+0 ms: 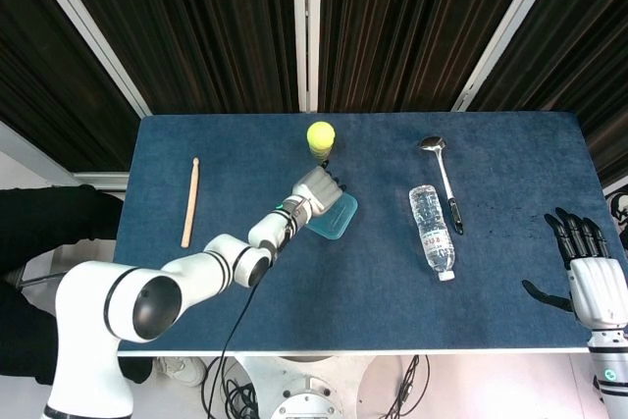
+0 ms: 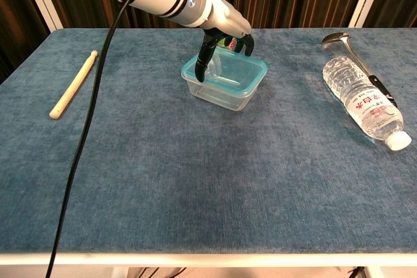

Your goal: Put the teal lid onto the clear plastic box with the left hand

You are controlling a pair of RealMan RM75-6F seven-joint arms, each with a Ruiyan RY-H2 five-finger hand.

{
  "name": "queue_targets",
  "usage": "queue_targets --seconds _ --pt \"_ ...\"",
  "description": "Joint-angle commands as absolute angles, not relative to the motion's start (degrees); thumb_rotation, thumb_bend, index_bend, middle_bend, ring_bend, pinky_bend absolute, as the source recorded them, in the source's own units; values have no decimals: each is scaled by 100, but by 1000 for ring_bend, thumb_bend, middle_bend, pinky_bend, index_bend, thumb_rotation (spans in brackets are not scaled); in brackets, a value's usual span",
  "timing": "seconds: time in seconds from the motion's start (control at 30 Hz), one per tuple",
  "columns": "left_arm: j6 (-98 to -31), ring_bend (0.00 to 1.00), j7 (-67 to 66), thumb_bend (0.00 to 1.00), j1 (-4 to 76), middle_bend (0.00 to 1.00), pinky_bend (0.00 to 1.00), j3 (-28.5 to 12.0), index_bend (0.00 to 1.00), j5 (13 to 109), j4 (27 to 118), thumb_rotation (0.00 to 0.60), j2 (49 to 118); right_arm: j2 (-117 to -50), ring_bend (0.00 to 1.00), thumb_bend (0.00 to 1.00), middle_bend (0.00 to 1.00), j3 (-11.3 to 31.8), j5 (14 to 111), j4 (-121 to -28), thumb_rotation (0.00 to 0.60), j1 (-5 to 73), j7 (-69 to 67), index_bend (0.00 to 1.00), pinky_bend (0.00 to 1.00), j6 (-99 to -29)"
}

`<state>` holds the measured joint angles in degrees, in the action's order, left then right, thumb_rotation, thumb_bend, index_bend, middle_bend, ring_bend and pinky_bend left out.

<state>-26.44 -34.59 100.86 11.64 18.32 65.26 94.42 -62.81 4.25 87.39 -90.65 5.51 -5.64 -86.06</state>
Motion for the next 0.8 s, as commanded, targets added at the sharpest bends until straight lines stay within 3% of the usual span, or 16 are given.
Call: queue_targets --seconds 0.03,0.8 --pt "-2753 178 -3502 92 10177 291 32 1236 305 1690 6683 600 9404 -6280 0 70 0 422 8744 -9055 600 544 -579 0 0 -8612" --pt "-2953 178 -4017 89 10606 260 35 1450 273 558 6639 600 9672 -6288 0 69 0 408 8796 -8933 600 478 -744 0 0 -8702"
